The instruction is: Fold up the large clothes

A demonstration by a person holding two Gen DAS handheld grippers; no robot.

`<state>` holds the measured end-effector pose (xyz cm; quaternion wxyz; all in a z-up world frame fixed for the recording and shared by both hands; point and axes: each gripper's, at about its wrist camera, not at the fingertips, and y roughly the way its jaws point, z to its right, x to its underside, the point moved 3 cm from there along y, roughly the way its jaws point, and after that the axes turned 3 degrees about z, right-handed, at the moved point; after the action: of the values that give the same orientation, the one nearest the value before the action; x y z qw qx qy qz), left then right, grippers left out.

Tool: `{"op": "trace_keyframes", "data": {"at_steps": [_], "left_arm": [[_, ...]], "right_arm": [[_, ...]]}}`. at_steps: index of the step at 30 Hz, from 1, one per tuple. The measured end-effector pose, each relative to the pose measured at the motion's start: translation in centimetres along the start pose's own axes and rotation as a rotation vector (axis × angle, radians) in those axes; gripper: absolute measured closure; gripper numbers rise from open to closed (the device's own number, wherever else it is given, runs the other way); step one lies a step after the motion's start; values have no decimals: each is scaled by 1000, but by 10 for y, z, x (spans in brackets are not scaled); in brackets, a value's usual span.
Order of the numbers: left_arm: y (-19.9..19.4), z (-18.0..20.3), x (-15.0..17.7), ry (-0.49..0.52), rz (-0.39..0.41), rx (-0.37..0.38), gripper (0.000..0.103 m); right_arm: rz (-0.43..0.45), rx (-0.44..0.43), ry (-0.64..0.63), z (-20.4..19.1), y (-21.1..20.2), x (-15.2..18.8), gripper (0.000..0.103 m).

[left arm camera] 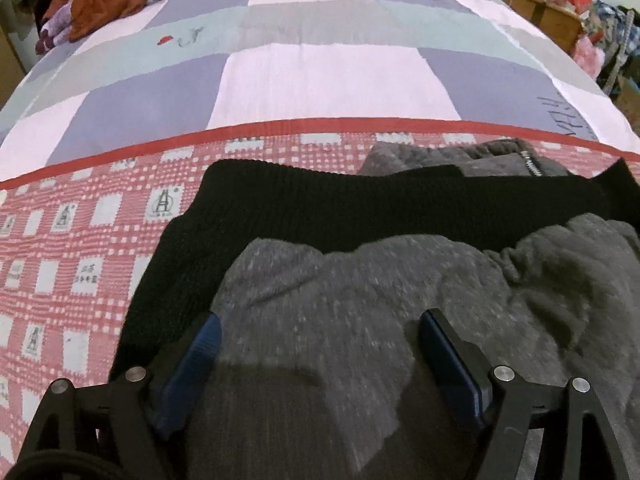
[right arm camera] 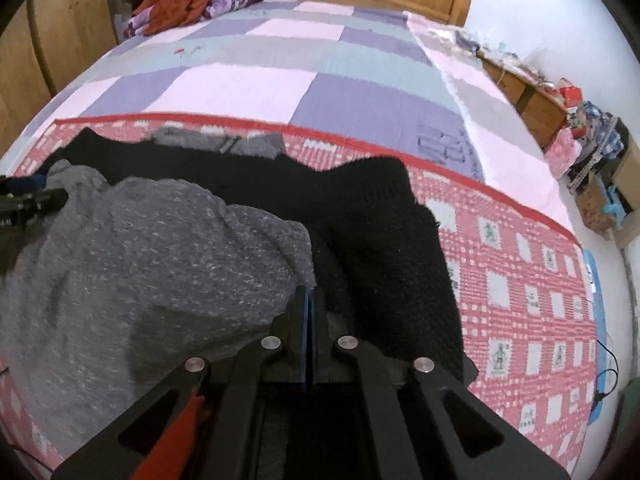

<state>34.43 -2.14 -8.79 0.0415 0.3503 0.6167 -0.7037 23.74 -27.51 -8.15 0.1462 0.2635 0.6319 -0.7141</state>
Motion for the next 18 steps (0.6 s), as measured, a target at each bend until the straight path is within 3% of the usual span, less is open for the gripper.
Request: {"op": "trace_keyframes", "data": {"at_steps": [5,7,11,13,15,18], "left_arm": [[-53,7,22,-31,81,48,17],[-71,12,42,-17,105,51,17],[-79,17,82,24,93,44,17],[-74,14,97,58,84,4,17],[-71,4,106,78,103,-21,17],[-70,-7,107,71,115,12,17]], "right_arm": [[92,78,74,-21,-49,7,100],[121,34,98,-39,-68,18,100],[83,-65,-2,-94,-81,51,100],[71,-53,-97,-113,-79,66,100],[94,-27,-166,-114,-78,78,100],[52,53,-105,-71,-69,90,100]]}}
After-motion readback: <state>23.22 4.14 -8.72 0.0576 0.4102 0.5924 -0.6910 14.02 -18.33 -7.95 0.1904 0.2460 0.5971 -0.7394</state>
